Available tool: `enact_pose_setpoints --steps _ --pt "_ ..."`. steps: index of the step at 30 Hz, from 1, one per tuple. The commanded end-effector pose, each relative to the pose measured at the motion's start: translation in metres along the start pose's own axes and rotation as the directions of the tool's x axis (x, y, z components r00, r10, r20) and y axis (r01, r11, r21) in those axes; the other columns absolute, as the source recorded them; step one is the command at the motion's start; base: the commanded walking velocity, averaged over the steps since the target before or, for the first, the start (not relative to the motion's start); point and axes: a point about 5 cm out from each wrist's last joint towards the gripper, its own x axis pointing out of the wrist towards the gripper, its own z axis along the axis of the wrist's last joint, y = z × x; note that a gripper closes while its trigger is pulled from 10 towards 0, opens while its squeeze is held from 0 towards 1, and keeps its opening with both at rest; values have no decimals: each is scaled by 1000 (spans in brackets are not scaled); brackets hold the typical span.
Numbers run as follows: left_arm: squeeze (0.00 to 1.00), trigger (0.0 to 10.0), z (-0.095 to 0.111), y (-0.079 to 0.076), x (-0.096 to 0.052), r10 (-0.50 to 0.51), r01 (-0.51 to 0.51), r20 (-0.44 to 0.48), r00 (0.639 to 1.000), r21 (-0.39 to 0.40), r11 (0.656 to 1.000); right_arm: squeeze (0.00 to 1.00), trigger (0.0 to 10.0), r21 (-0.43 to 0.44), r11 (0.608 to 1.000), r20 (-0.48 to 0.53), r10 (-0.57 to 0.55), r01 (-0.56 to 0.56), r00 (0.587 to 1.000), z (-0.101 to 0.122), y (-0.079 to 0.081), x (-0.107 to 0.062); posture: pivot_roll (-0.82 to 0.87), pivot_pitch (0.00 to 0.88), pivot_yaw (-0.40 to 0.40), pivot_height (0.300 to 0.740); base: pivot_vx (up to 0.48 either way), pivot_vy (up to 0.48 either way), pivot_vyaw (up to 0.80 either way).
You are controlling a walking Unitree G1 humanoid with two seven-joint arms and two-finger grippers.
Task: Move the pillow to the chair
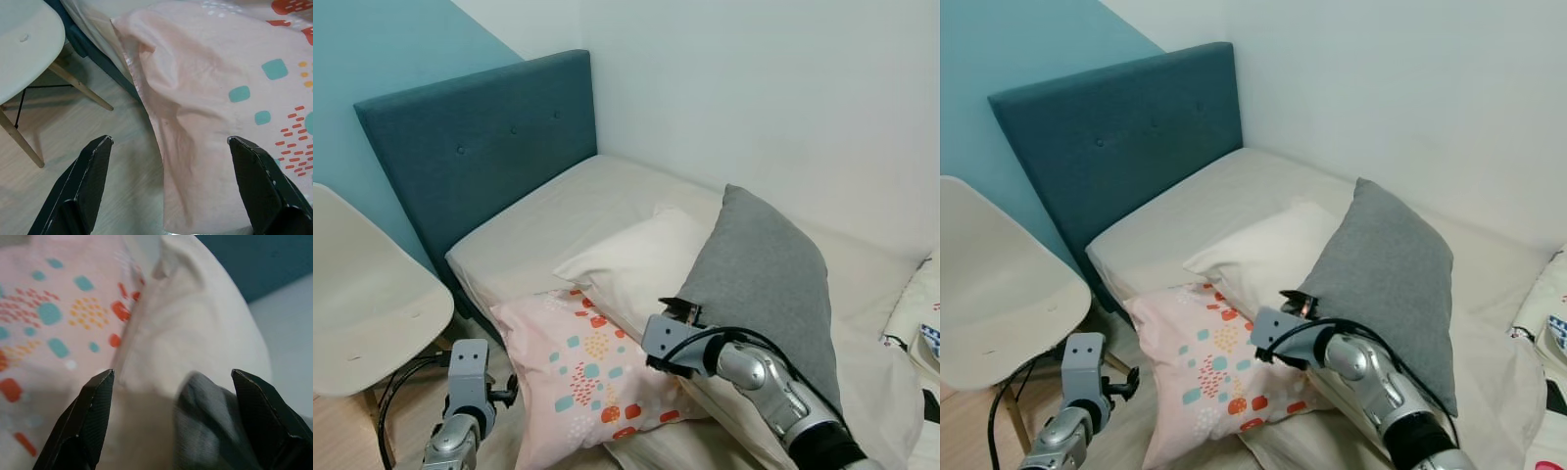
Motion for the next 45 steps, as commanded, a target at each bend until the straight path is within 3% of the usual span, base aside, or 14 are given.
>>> enact_pose_setpoints --steps 1,7,10,16,17,18,19,24,32,37,39,43,44,45 --pt "0 10000 -7 0 -3 -2 2 -17 1000 12 1000 0 10000 -37 998 -9 -47 47 999 3 -7 0 -174 7 18 740 0 0 0" --pt "0 10000 -6 -1 -3 -4 4 -15 1000 8 1000 0 10000 -78 993 -56 -97 93 994 -1 -16 -1 -172 4 15 740 0 0 0" --pt "0 10000 -5 -1 -2 -2 2 -13 1000 7 1000 0 10000 -110 991 -134 -93 79 987 -12 -14 -2 -173 0 14 740 0 0 0" --pt "0 10000 -6 0 -3 -1 1 -16 1000 8 1000 0 10000 -39 987 -214 -159 154 964 -24 -13 -3 -173 0 15 740 0 0 0" --pt "0 10000 -7 0 -3 0 0 -17 1000 6 1000 0 4824 15 980 -205 -192 200 960 -25 -15 -2 -171 0 15 740 0 0 0" --pt "0 10000 -7 0 -3 0 0 -17 1000 6 1000 0 4824 15 980 -205 -192 200 960 -25 -15 -2 -171 0 15 740 0 0 0" --pt "0 10000 -7 0 -3 0 0 -18 1000 6 1000 0 0 27 977 -201 -202 212 959 -24 -16 -2 -172 0 16 740 0 0 0" --pt "0 10000 -8 0 -4 0 0 -19 1000 4 1000 0 0 47 969 -263 -222 243 939 -34 -14 -2 -169 0 17 740 0 0 0" --pt "0 10000 -8 0 -4 -1 1 -18 1000 9 1000 0 0 80 957 -251 -252 280 935 -32 -18 -1 -171 0 15 740 0 0 0" --pt "0 10000 -4 -1 -2 -2 2 -2 1000 2 1000 0 0 222 905 -214 -318 363 924 -28 -26 -2 -167 0 16 740 0 0 0" --pt "0 10000 -4 -1 -2 -2 2 -2 1000 2 1000 0 0 222 905 -214 -318 363 924 -28 -26 -2 -167 0 16 740 0 0 0" --pt "0 10000 7 2 2 23 -22 37 999 -25 999 0 0 274 833 -68 -481 480 874 -2 -70 -8 -169 0 29 740 0 0 0" --pt "0 10000 7 2 2 23 -22 37 999 -25 999 0 0 274 833 -68 -481 480 874 -2 -70 -8 -169 0 29 740 0 0 0" --pt "0 10000 9 3 3 32 -31 41 999 -29 999 0 0 273 810 -14 -535 518 844 10 -87 -11 -167 0 36 740 0 0 0"
